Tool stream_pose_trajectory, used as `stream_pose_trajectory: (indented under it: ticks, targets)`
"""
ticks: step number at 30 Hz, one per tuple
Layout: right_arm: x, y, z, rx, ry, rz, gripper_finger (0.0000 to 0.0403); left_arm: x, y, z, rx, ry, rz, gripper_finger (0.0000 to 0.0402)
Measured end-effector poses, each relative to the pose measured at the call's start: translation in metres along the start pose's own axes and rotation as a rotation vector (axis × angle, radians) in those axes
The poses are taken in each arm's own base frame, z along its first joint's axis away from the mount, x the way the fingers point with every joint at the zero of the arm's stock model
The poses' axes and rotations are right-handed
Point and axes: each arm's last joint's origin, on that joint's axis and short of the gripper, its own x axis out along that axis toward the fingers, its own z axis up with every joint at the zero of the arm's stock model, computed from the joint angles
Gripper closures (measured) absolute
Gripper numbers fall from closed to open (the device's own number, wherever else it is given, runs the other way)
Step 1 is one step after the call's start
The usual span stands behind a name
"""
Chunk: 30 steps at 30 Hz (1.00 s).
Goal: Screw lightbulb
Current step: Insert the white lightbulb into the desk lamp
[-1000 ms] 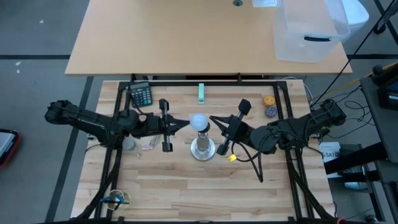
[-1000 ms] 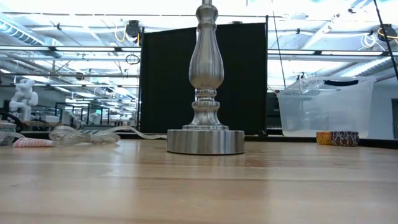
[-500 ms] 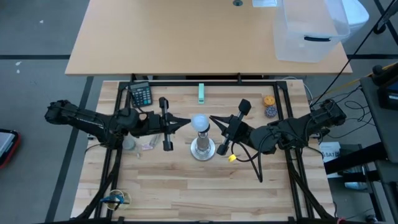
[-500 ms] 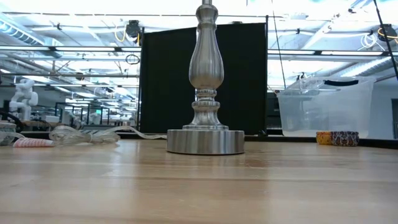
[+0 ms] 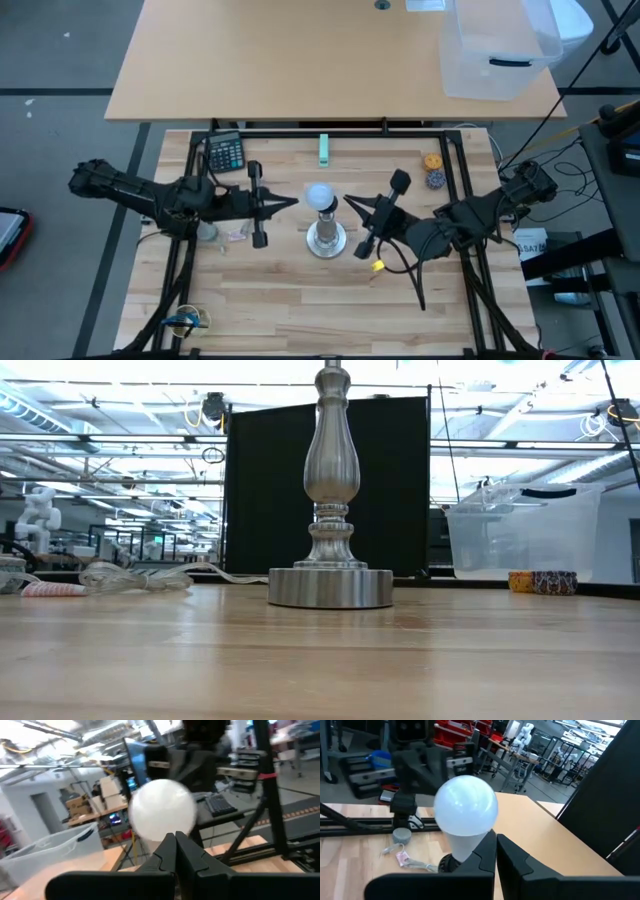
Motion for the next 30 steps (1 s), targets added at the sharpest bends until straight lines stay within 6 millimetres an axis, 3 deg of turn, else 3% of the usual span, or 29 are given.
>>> stream_pose_trajectory:
  ticks: [19, 30]
  targets:
    - [0.011, -0.006, 0.001, -0.02, -0.001, 0.037, 0.0403, 0.003, 0.002, -0.003, -0.017, 0.02, -0.066, 0.0401]
    - [0.011, -0.006, 0.001, -0.024, -0.001, 0.037, 0.0403, 0.002, 0.012, 0.046, 0.038, 0.08, -0.048, 0.0401]
